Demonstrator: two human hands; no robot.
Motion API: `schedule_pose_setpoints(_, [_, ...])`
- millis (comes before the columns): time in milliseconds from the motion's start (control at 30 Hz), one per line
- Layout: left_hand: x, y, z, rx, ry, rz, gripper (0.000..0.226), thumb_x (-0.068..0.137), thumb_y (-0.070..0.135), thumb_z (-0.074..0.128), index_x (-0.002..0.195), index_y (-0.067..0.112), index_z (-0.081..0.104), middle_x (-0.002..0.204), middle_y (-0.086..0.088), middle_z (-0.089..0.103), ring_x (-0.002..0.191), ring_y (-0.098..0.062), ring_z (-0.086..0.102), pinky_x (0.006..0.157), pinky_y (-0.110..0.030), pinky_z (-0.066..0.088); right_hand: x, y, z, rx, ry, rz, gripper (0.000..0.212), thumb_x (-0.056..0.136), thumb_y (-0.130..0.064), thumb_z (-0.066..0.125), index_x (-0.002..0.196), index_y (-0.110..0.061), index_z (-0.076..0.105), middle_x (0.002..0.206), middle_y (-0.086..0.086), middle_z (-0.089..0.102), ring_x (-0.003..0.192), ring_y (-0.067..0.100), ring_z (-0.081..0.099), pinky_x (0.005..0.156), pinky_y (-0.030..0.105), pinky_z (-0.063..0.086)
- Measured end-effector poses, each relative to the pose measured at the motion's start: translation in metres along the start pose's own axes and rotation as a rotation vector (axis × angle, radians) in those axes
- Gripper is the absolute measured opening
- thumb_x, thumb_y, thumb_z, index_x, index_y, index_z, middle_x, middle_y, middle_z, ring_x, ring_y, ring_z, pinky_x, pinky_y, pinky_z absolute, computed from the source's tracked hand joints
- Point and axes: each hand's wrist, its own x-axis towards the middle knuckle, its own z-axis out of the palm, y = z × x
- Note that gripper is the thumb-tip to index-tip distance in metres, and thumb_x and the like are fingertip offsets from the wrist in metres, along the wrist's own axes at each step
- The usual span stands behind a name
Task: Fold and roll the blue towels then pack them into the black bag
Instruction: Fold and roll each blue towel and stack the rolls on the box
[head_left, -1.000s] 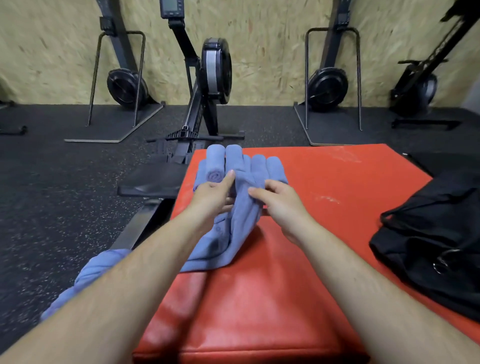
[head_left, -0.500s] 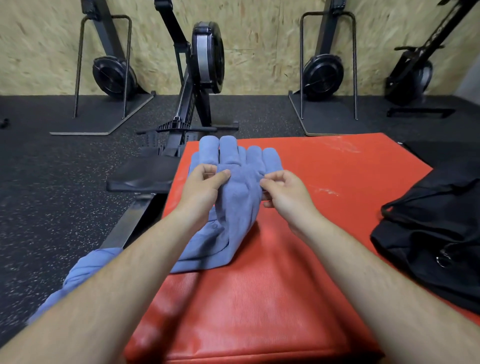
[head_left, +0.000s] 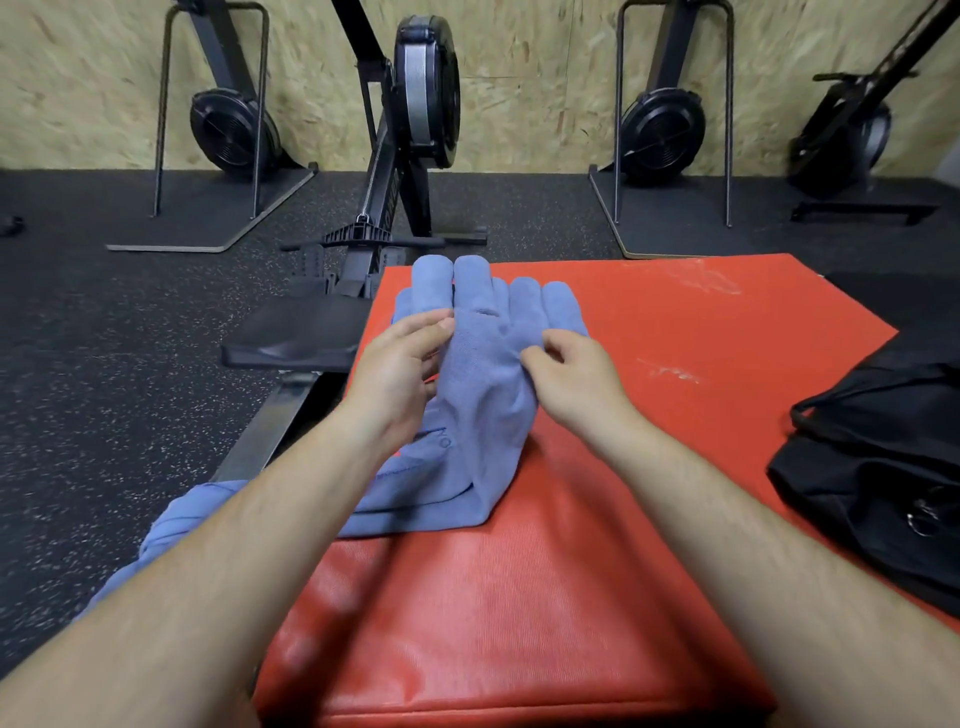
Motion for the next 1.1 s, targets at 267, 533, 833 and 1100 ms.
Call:
schedule_pose_setpoints(267, [0.01, 0.0, -0.018, 0.243, 0.166, 0.145, 0.01, 0.093, 0.011, 0.066, 0.1, 0.017, 0.068, 0.091, -0.003, 0.066, 0.076, -0.014, 0.059, 0.069, -0.027, 0.049, 0.002, 0.002, -0.019, 0.477, -0.2, 0.326, 0.014, 0.101, -0.018, 0.053, 0.087, -0.016, 0.053, 0.073, 0.002, 0.056, 0.062, 0.012, 0.053, 0.053, 0.025, 0.051])
schedule_pose_setpoints(533, [-0.004, -0.013, 0.005, 0.241, 0.028, 0.013, 0.047, 0.068, 0.04, 0.081, 0.106, 0.017, 0.067, 0.101, -0.006, 0.071, 0.09, -0.024, 0.065, 0.086, -0.043, 0.048, -0.005, -0.001, -0.012, 0.426, -0.053, 0.182, 0.007, 0.09, -0.007, 0.066, 0.091, -0.014, 0.068, 0.081, 0.002, 0.068, 0.071, 0.009, 0.061, 0.068, 0.026, 0.05])
schedule_pose_setpoints(833, [-0.005, -0.017, 0.006, 0.157, 0.058, 0.03, 0.029, 0.086, 0.006, 0.073, 0.113, 0.012, 0.064, 0.104, -0.01, 0.07, 0.093, -0.021, 0.067, 0.078, -0.031, 0.051, -0.014, -0.001, 0.009, 0.531, -0.133, 0.36, 0.015, 0.081, -0.011, 0.069, 0.084, 0.001, 0.061, 0.076, 0.013, 0.058, 0.069, 0.023, 0.056, 0.063, 0.039, 0.046])
schedule_pose_setpoints(1100, [-0.01, -0.017, 0.01, 0.173, -0.004, 0.019, 0.02, 0.09, 0.006, 0.07, 0.11, 0.005, 0.064, 0.109, -0.02, 0.07, 0.096, -0.025, 0.067, 0.093, -0.042, 0.052, -0.015, 0.004, 0.017, 0.431, -0.212, 0.398, 0.02, 0.088, -0.016, 0.064, 0.094, -0.001, 0.074, 0.094, 0.017, 0.075, 0.075, 0.02, 0.067, 0.073, 0.041, 0.054])
